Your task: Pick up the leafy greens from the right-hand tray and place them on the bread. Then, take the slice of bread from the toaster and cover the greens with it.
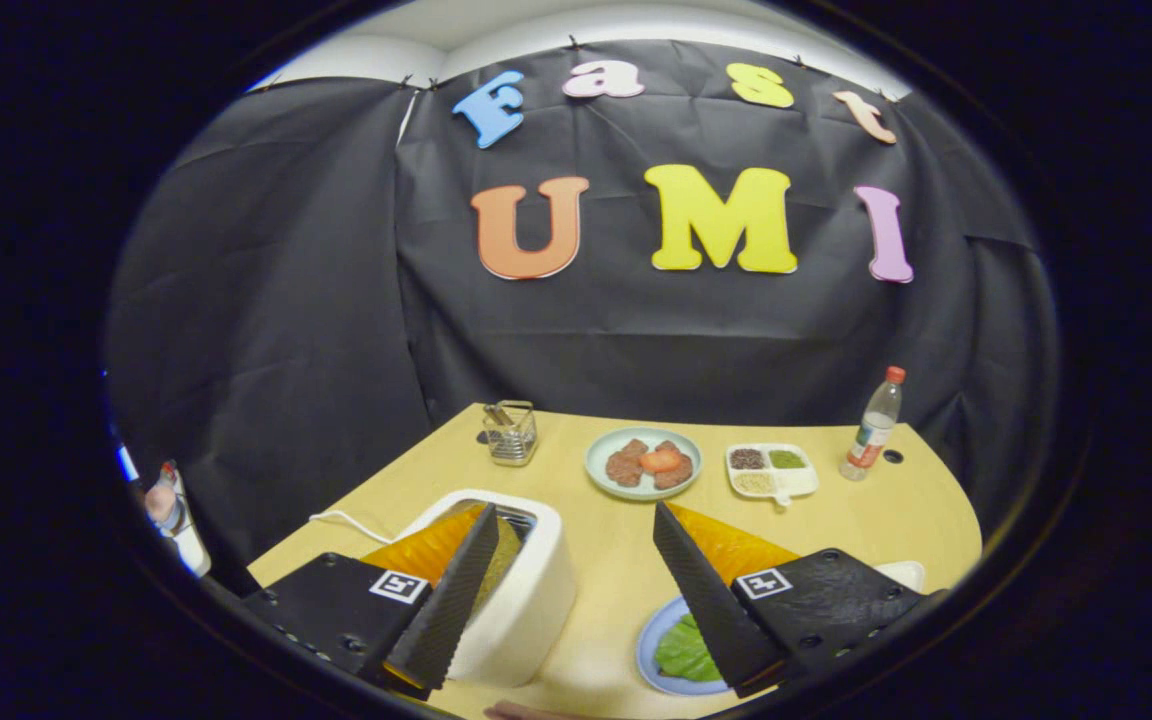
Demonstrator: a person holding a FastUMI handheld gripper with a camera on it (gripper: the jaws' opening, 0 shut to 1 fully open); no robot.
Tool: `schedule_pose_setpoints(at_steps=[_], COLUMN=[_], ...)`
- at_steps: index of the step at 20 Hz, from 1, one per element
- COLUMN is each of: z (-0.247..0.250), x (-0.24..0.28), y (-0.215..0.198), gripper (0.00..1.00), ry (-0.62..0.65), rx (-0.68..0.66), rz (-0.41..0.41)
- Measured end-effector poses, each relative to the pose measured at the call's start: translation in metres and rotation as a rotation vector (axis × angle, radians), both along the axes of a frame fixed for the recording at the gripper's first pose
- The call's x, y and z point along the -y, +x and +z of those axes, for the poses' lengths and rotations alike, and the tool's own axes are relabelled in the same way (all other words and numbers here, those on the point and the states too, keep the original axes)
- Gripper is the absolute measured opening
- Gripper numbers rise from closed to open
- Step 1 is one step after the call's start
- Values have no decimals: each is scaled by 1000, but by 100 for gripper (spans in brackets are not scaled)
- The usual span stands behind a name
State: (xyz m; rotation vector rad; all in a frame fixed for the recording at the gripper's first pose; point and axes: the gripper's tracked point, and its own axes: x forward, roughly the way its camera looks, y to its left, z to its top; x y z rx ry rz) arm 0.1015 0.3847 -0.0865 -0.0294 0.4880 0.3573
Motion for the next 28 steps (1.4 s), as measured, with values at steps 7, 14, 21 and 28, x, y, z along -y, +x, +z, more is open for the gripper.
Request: schedule_pose_setpoints(at_steps=[7, 14, 21, 28], z=[-40, -66, -67, -25], x=[-60, -47, -52, -57], y=[13, 20, 5, 1], gripper=[92, 67, 24, 13], ry=[-79, -126, -181, -137], rx=[-84, -157, -145, -74], rz=[29, -89, -108, -113])
